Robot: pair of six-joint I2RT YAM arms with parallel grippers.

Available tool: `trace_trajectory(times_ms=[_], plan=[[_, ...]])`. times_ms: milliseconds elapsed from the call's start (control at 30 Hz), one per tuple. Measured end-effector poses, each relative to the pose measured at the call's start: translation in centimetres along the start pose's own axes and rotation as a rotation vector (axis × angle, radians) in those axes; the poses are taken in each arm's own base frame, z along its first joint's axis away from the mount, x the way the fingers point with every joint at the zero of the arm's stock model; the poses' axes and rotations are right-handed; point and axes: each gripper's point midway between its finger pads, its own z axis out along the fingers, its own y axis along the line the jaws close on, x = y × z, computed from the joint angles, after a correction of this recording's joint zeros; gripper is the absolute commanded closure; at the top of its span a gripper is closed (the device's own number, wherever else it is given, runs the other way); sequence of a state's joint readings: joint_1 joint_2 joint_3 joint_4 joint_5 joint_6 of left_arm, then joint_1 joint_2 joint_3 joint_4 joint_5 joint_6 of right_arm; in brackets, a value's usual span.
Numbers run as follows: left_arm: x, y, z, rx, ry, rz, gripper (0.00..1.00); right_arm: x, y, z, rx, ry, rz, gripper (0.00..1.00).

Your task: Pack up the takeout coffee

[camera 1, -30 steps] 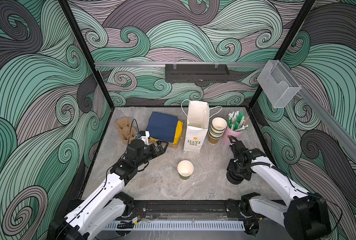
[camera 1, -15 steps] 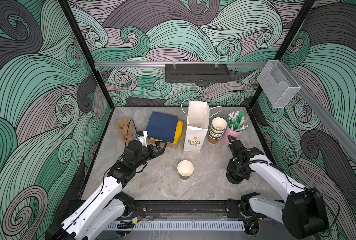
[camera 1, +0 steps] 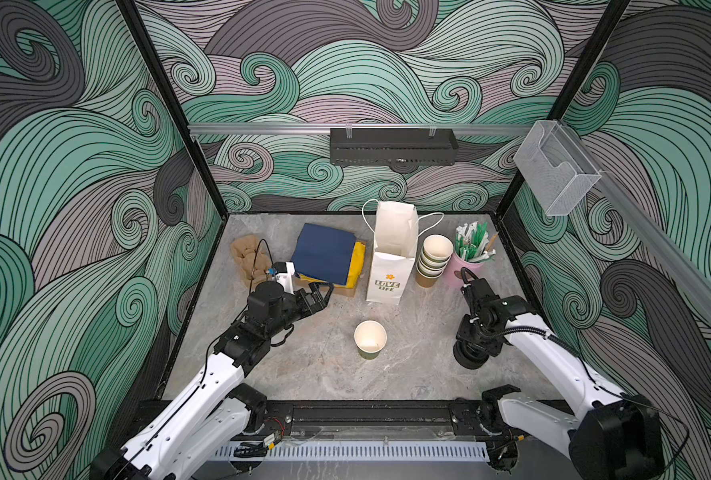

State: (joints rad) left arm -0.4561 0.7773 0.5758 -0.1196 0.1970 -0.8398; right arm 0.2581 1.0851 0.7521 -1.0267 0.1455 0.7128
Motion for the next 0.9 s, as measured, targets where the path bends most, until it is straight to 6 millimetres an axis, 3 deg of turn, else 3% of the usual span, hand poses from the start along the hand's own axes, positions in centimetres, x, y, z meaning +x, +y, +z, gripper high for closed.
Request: trace_trajectory(times_ms=[133,300,633,900], plan=[[0.3,-0.2,0.0,0.011,0.014,0.002,0.02,0.1,-0.3,-0.1,0.012,-0.002,0.002,0.16],[0.4,-0.2,0.0,0.013,0.022,0.005,0.02,0.0,-0.6,0.4,0.037,0.013,0.019,0.13],[0.3,-0.4,-0.5,0.020,0.015,0.012,0.02,0.1,-2.4,1.3,0.017,0.021,0.157,0.15],[0.4,-0.3,-0.4,0.017,0.017,0.013,0.02,0.3,-1.0,2.0,-0.052,0.071,0.143,0.27]])
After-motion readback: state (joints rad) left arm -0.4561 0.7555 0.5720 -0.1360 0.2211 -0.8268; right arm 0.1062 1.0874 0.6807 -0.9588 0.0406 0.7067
